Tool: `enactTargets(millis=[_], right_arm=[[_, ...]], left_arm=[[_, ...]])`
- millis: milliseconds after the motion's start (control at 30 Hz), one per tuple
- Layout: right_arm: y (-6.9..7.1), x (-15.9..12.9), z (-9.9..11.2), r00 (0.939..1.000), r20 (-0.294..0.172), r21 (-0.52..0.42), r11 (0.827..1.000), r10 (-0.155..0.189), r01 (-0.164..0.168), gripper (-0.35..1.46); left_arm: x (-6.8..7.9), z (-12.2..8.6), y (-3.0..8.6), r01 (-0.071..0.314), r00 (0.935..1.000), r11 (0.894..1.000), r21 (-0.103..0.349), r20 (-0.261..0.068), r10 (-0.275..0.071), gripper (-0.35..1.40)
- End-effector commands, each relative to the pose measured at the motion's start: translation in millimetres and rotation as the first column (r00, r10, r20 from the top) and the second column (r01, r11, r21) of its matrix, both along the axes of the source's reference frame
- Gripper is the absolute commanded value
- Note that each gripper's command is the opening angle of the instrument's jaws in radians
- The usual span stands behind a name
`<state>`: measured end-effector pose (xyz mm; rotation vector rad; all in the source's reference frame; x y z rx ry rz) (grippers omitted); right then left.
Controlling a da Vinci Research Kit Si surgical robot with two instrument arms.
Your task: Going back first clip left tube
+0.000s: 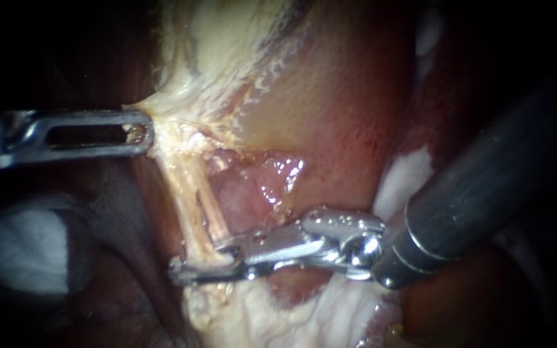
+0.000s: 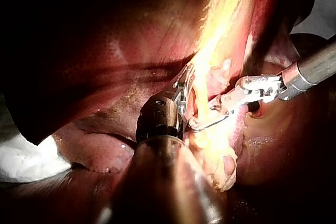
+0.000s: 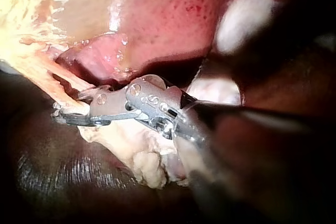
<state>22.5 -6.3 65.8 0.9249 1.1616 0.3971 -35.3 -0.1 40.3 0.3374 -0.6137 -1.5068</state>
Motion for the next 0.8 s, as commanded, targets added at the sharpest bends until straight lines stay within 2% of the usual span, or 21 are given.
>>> enactTargets(millis=[33,167,300,467,567,700,800], right_arm=[[-0.1,0.3,-0.1,1.0,-0.003,-0.006,1.0,0.005,-0.005,0.37],[-0.2,0.5,-0.3,0.9997,-0.01,-0.038,0.999,0.02,-0.02,0.5],[-0.2,0.7,-0.4,0.9995,-0.023,-0.071,0.997,0.019,-0.021,0.53],[0.4,0.9,-0.6,0.9965,-0.079,-0.148,0.988,0.027,-0.038,0.57],[1.0,0.8,-0.7,0.9951,-0.096,-0.194,0.98,0.023,-0.041,0.58],[1.6,0.5,-0.5,0.9951,-0.089,-0.257,0.964,0.043,-0.065,0.6],[1.7,-0.1,-0.3,0.9952,-0.089,-0.256,0.964,0.042,-0.064,0.6]], left_arm=[[0.0,0.0,0.0,0.0,1.0,1.0,0.0,0.0,0.0,-0.35],[0.0,0.0,0.0,0.0,1.0,1.0,0.0,0.0,0.0,-0.35],[-0.1,0.0,0.0,0.001,1.0,1.0,0.0,0.0,-0.001,-0.35],[-0.1,-0.1,0.0,0.0,1.0,1.0,0.001,0.002,0.0,-0.35],[-0.1,-0.2,-0.1,0.0,1.0,1.0,0.001,0.001,0.0,-0.35],[-0.3,-0.4,-0.2,-0.001,1.0,1.0,0.004,0.004,0.001,-0.35],[-0.3,-0.5,-0.3,0.0,1.0,1.0,0.004,0.004,0.0,-0.35]])
